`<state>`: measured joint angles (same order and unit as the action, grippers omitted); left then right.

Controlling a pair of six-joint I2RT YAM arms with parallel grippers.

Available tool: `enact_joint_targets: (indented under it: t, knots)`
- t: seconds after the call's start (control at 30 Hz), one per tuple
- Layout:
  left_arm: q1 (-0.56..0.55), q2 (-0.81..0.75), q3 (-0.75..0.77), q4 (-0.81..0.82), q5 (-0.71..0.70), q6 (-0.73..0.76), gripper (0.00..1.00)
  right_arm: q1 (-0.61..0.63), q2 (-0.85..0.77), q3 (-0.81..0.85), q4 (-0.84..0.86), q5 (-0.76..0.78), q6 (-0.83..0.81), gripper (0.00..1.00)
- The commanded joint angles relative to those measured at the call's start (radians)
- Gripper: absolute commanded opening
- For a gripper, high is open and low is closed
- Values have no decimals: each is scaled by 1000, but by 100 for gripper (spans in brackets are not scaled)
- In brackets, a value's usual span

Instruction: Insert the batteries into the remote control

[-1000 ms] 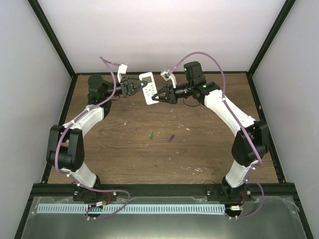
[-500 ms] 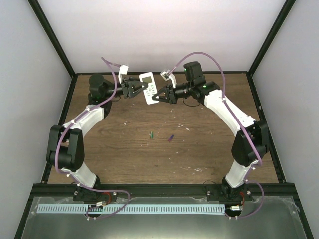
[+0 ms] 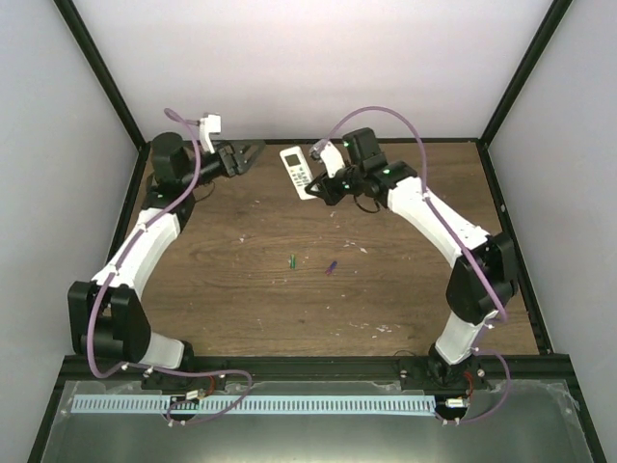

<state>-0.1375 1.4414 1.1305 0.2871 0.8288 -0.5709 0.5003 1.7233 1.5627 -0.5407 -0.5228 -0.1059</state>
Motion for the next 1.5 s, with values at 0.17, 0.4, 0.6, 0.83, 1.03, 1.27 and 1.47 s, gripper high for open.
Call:
enact_joint_targets:
  t: [0.17, 0.4, 0.6, 0.83, 1.03, 1.27, 1.47]
  knots:
    - [-1, -39, 68, -399, -340, -307, 82, 241, -51, -96, 161, 861, -209, 1]
    - [-39, -125, -51, -334, -434, -493, 83, 364, -66, -282, 562, 1161, -440, 1]
    - [-83, -170, -132, -255, -458, -638, 83, 398, -93, -403, 794, 1219, -541, 1]
    - [-131, -151, -185, -164, -438, -736, 83, 428, -79, -471, 928, 1224, -645, 1]
    - [-154, -134, -192, -159, -456, -750, 82, 444, -59, -477, 961, 1227, -693, 1]
    - [-166, -130, -188, -163, -471, -749, 76, 452, -25, -477, 989, 1229, -758, 1]
    - [-169, -125, -181, -161, -467, -752, 63, 453, -7, -489, 1040, 1235, -810, 1]
